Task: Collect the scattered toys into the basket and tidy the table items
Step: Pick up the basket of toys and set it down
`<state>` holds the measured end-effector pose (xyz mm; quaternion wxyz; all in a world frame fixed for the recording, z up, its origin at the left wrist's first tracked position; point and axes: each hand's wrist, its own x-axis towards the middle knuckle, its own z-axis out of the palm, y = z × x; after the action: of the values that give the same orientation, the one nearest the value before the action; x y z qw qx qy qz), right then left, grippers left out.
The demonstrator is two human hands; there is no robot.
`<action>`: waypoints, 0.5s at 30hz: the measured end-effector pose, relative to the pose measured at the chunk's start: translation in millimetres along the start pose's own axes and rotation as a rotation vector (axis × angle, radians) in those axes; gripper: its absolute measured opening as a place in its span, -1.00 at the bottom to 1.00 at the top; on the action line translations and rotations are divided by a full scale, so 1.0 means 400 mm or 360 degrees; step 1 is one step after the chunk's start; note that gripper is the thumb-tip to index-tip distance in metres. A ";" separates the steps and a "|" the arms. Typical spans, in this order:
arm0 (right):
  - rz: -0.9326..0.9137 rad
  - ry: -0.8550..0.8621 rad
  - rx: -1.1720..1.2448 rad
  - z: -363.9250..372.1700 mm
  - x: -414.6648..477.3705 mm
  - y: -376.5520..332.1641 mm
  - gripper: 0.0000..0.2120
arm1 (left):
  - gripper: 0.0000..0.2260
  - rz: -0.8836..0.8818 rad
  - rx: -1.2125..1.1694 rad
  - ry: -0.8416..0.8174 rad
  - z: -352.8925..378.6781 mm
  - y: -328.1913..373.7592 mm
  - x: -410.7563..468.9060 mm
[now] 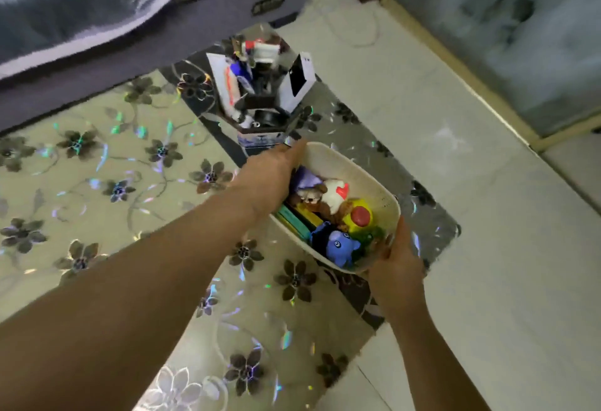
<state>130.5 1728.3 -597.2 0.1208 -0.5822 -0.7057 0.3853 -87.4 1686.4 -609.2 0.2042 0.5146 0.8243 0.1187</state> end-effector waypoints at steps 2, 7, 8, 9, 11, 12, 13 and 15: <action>0.0055 -0.0037 -0.0028 -0.014 0.048 0.002 -0.35 | -0.34 0.0036 0.0026 -0.0036 0.002 0.026 0.065; 0.0120 -0.0008 -0.0124 0.005 0.096 0.005 -0.36 | -0.33 -0.0004 0.0155 -0.0160 0.016 0.045 0.130; 0.0123 0.0011 -0.0104 0.013 0.096 0.009 -0.37 | -0.31 0.0001 0.0165 -0.0175 0.018 0.045 0.131; 0.0117 0.0034 -0.0078 0.020 0.098 0.019 -0.38 | -0.29 0.0011 0.0157 -0.0188 0.020 0.045 0.132; 0.0094 0.0039 -0.0041 0.028 0.097 0.030 -0.42 | -0.25 0.0024 0.0118 -0.0205 0.021 0.039 0.131; 0.0099 0.0033 -0.0040 0.029 0.096 0.030 -0.42 | -0.24 0.0041 0.0080 -0.0210 0.023 0.037 0.126; 0.0098 0.0024 -0.0038 0.025 0.095 0.022 -0.42 | -0.23 0.0040 0.0047 -0.0218 0.020 0.035 0.115; 0.0072 0.0020 -0.0088 0.013 0.095 0.013 -0.39 | -0.21 0.0054 0.0031 -0.0206 0.015 0.032 0.089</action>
<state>119.8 1760.9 -614.7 0.1002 -0.6035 -0.7020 0.3647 -88.0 1723.8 -617.0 0.2500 0.5372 0.8015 0.0806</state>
